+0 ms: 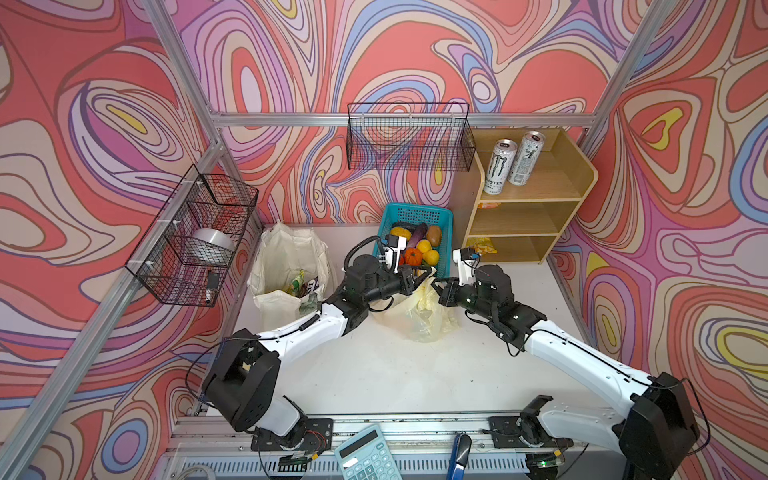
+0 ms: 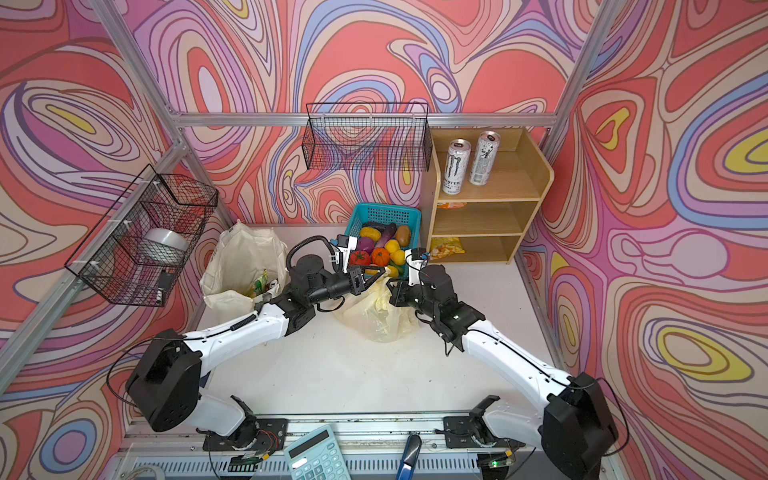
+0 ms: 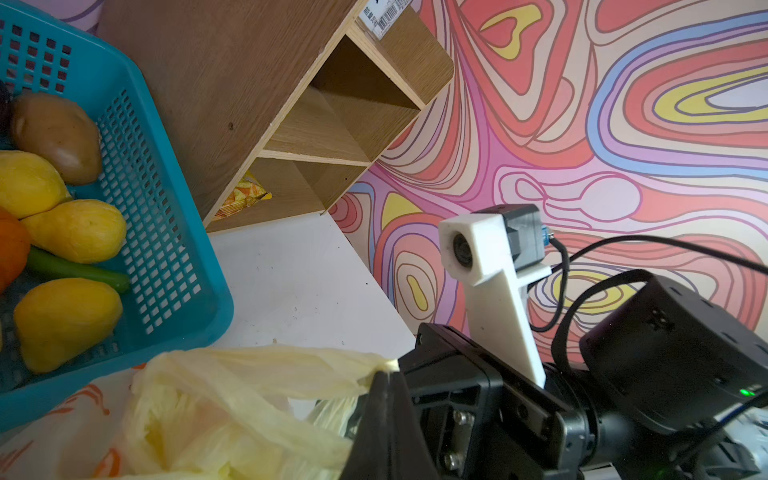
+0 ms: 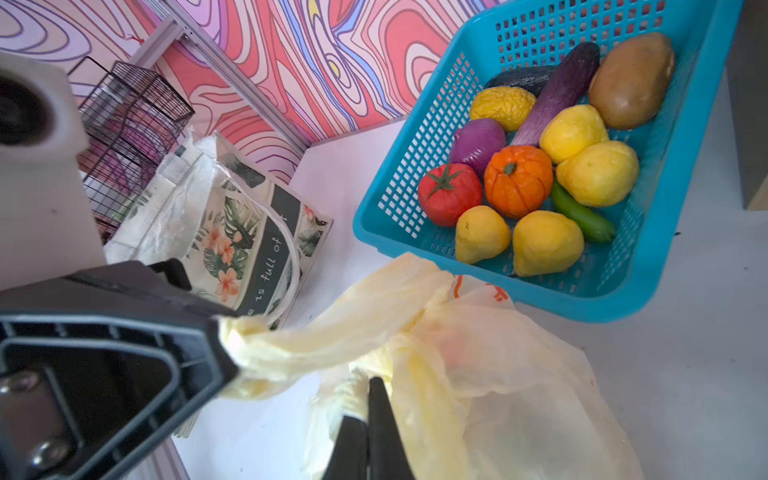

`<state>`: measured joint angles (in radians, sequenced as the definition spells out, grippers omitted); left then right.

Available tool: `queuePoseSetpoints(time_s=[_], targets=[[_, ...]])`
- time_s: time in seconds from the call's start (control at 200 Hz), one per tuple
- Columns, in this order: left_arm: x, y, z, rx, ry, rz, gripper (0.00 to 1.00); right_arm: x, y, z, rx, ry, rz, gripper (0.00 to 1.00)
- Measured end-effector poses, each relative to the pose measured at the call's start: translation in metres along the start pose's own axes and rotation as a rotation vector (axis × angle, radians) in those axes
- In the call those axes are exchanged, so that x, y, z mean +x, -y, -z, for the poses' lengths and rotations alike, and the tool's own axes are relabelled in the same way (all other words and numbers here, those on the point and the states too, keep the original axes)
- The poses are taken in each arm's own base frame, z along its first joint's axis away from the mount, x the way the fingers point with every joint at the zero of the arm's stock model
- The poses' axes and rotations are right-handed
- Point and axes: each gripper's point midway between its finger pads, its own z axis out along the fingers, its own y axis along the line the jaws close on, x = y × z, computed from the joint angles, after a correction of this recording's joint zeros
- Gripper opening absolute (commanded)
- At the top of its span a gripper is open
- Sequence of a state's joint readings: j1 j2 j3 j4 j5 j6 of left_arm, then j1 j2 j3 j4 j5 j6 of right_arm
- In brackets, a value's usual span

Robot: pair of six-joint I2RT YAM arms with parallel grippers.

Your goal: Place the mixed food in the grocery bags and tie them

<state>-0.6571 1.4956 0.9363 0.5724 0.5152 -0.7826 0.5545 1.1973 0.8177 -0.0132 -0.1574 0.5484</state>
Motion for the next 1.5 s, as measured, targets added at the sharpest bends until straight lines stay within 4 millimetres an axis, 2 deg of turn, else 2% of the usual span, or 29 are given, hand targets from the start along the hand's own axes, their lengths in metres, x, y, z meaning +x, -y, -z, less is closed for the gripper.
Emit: queuePoseSetpoints(time_s=[0.12, 0.265, 0.551, 0.701, 0.841, 0.937, 1.067, 1.292, 1.502], targets=[[0.006, 0.005, -0.001, 0.009, -0.013, 0.0, 0.0, 0.0, 0.01, -0.003, 0.03, -0.015, 0.017, 0.0], [0.013, 0.017, -0.004, 0.033, -0.03, -0.005, 0.0, -0.009, 0.013, -0.004, 0.042, -0.013, 0.046, 0.0], [0.026, 0.043, -0.014, 0.082, -0.053, -0.026, 0.0, -0.041, 0.025, 0.007, 0.041, 0.019, 0.092, 0.0], [0.025, 0.039, -0.018, 0.068, -0.047, -0.032, 0.0, -0.028, 0.018, 0.004, -0.025, -0.018, 0.103, 0.0], [0.026, 0.032, -0.021, 0.047, -0.044, -0.027, 0.0, -0.001, 0.025, 0.004, -0.045, -0.074, 0.101, 0.0], [0.025, 0.03, -0.021, 0.038, -0.037, -0.026, 0.0, 0.008, 0.026, 0.007, -0.055, -0.089, 0.113, 0.0], [0.024, 0.028, -0.021, 0.028, -0.027, -0.026, 0.0, 0.012, 0.02, 0.017, -0.089, -0.082, 0.14, 0.0], [0.025, 0.026, -0.022, 0.022, -0.028, -0.023, 0.0, 0.01, -0.004, 0.035, -0.209, -0.041, 0.202, 0.0], [0.031, 0.018, -0.027, 0.009, -0.044, -0.009, 0.0, 0.011, -0.011, 0.034, -0.254, -0.043, 0.218, 0.11]])
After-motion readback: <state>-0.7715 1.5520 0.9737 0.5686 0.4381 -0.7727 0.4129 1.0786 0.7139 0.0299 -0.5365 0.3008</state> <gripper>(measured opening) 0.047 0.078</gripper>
